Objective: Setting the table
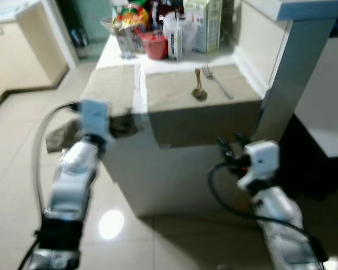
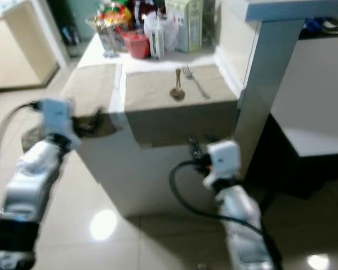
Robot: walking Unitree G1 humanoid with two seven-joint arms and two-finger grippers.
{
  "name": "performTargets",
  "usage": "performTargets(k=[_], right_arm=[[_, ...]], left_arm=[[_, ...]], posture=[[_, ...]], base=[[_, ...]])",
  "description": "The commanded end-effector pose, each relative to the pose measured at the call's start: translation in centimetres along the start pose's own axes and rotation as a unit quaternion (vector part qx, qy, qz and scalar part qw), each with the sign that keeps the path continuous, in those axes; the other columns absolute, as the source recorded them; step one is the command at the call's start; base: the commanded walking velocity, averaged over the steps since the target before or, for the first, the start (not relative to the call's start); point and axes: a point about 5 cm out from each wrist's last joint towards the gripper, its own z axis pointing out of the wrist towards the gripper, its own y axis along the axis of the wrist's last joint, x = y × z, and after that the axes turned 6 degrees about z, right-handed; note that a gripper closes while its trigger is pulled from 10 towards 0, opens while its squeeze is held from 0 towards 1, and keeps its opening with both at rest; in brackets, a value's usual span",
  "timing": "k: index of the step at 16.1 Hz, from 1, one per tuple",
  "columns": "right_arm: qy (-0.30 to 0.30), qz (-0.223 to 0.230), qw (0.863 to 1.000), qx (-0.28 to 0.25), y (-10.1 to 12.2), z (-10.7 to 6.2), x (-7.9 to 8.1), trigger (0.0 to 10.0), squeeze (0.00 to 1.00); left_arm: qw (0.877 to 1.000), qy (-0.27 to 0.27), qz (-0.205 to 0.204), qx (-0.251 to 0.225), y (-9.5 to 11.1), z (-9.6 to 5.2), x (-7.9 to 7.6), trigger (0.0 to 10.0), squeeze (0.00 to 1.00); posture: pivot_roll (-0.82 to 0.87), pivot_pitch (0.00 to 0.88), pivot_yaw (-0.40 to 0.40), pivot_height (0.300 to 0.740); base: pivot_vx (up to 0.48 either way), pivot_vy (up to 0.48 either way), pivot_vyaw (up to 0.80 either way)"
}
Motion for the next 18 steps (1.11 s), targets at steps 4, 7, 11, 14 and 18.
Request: performTargets(k=[4,7,11,14,18], right_arm=[[0.009,0.005,1.0,0.003,-0.1,0.3,0.8,10.0,0.0],[0.004,0.006,1.0,0.006,-0.3,0.1,0.8,10.0,0.0],[0.004,-0.002,1.0,-0.002,-0.2,0.2,0.8,10.0,0.0],[0.009,-0.008,1.0,-0.003,-0.1,0.3,0.7,10.0,0.0],[0.015,-0.011,1.0,-0.003,-0.3,0.4,0.7,10.0,0.0]], left_arm=[[1.0,-0.008,0.018,-0.001,0.2,0.4,0.6,10.0,0.0],[1.0,-0.021,0.023,0.002,0.1,0.5,0.1,10.0,0.0],[0.999,-0.021,0.024,-0.002,0.1,0.4,0.1,10.0,0.0],[1.0,-0.011,0.019,-0.01,0.1,0.3,0.3,10.0,0.0],[0.999,-0.026,0.029,-0.02,0.3,0.3,-0.4,10.0,0.0]], posture=[[-0.2,0.0,0.137,0.74],[-0.2,0.0,0.14,0.74],[-0.2,0.0,0.137,0.74],[-0.2,0.0,0.127,0.74],[-0.19,0.0,0.122,0.74]], base=[[0.302,0.372,-0.8],[0.205,0.0,0.0],[0.0,0.0,0.0],[0.32,0.0,0.0],[0.478,0.0,0.0]])
